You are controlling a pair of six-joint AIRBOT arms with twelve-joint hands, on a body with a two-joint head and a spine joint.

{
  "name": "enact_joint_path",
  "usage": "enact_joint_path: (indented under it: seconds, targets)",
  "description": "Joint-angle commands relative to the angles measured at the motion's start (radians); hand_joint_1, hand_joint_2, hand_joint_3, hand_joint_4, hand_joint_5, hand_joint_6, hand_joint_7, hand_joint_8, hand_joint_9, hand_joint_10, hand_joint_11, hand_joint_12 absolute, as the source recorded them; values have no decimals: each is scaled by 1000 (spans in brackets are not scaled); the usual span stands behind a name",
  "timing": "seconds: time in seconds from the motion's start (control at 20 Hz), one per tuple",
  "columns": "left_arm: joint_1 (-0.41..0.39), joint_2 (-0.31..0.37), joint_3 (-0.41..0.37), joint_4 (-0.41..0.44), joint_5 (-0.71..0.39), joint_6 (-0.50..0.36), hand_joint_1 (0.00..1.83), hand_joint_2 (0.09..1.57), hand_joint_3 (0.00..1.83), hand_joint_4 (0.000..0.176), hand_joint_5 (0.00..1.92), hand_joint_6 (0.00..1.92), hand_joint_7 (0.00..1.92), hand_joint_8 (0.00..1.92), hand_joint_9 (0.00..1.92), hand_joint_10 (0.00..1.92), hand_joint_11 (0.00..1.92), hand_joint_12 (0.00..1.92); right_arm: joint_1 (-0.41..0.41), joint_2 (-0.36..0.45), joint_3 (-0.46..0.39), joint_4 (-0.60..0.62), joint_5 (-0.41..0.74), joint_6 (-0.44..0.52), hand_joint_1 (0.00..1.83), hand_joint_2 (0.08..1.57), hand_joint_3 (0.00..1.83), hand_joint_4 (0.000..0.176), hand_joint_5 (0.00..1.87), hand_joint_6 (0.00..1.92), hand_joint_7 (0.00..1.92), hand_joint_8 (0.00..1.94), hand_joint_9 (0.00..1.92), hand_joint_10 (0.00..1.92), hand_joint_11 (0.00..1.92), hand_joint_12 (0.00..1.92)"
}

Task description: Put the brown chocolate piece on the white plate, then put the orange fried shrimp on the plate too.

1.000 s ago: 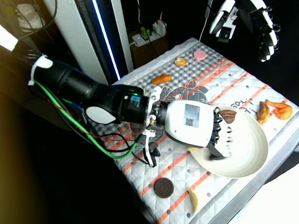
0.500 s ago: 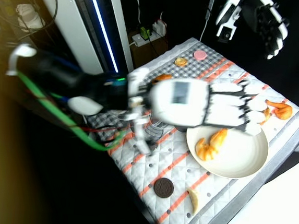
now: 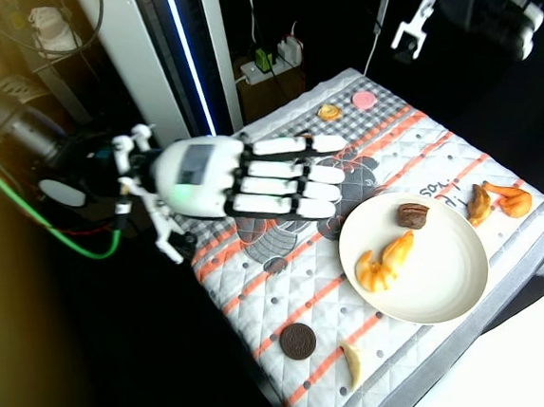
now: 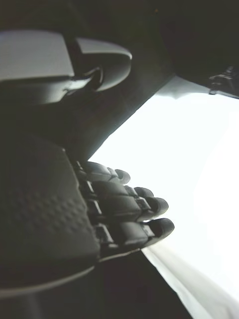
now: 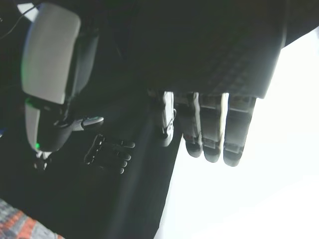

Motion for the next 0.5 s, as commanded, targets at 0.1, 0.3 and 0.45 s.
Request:
enact_joint_path:
  seconds: [0.1, 0.3, 0.45]
  targets:
    - [-10, 0, -1, 32, -132, -17, 469, 1014, 6, 86, 33, 5, 117, 5, 293, 5, 0, 932, -73, 28, -34, 42, 264, 5, 560, 904, 6, 160, 64, 4, 175, 6, 143, 14, 2, 1]
    - [-65, 3, 5, 89, -133, -18, 318, 1121, 16, 150, 0, 0, 121, 13, 232, 2, 0, 650, -109, 55, -63, 28, 399, 5, 564, 1026, 14, 125, 103, 0, 233, 0, 179, 1, 81, 52]
    - [-129, 14, 6, 148, -133, 1, 247, 1190, 11, 57, 1, 0, 144, 4, 112, 0, 0, 202, -88, 73, -83, -12, 405, -4, 628, 1066, 22, 98, 17, 0, 134, 0, 113, 0, 36, 30]
